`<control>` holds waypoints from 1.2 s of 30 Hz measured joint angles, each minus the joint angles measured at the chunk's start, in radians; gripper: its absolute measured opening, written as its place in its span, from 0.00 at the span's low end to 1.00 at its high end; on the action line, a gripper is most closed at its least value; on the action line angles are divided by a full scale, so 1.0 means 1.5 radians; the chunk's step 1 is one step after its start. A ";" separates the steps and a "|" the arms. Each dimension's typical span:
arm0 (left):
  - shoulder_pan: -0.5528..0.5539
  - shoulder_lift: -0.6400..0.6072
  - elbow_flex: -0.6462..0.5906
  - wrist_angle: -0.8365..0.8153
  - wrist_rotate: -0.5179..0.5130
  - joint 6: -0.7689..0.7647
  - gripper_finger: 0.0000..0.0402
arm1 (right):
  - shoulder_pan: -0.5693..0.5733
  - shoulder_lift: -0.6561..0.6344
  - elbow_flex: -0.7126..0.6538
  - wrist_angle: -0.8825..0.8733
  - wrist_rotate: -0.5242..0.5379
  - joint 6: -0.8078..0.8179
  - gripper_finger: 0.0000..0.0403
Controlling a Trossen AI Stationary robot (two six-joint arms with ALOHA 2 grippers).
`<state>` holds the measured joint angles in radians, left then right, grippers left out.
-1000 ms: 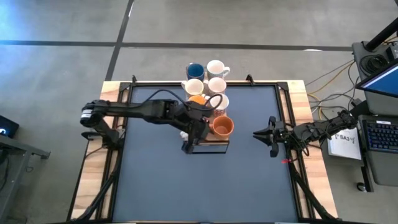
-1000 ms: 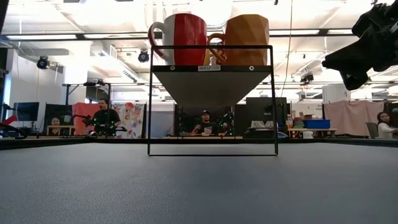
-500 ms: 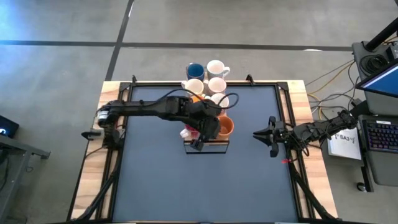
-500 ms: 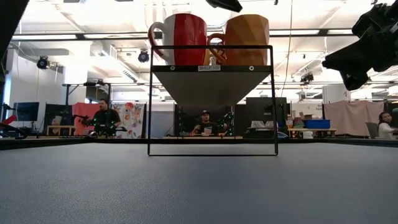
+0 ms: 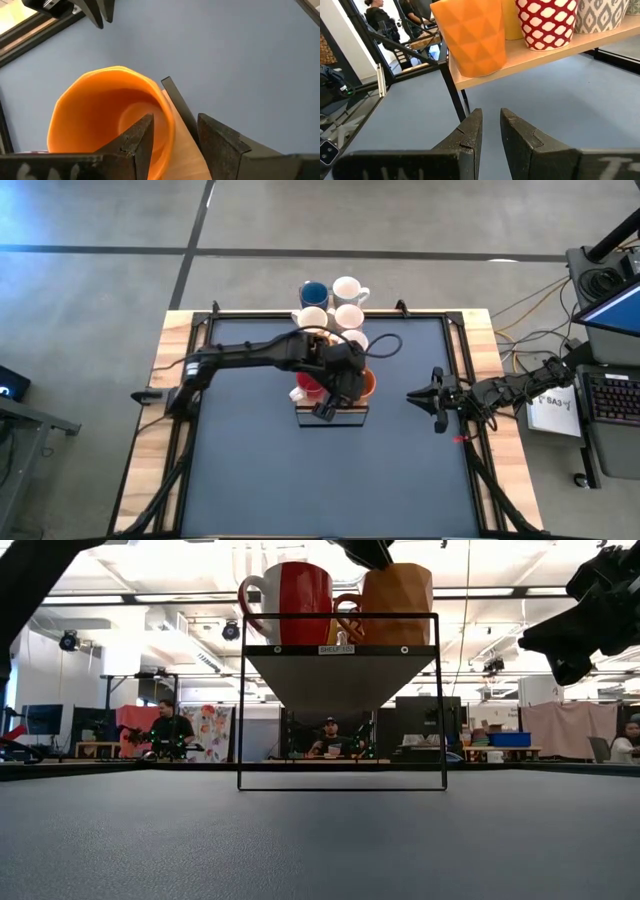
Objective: Place coffee mugs
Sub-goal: Adjust the orange mug and the red mug on the shelf
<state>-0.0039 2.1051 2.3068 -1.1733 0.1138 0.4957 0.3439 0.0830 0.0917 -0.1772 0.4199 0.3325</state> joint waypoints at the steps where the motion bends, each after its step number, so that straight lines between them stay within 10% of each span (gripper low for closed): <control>1: 0.000 0.002 0.003 -0.003 0.000 0.000 0.34 | 0.000 0.000 0.000 0.000 0.000 0.000 0.14; 19: 0.006 0.006 0.001 -0.008 0.000 0.022 0.11 | 0.000 0.000 0.000 0.000 0.000 0.000 0.14; 36: 0.007 0.006 0.011 -0.026 0.000 0.117 0.10 | 0.000 0.000 0.000 0.000 0.000 0.000 0.14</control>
<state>0.0067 2.1147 2.3226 -1.2129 0.1139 0.6710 0.3439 0.0830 0.0917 -0.1768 0.4202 0.3325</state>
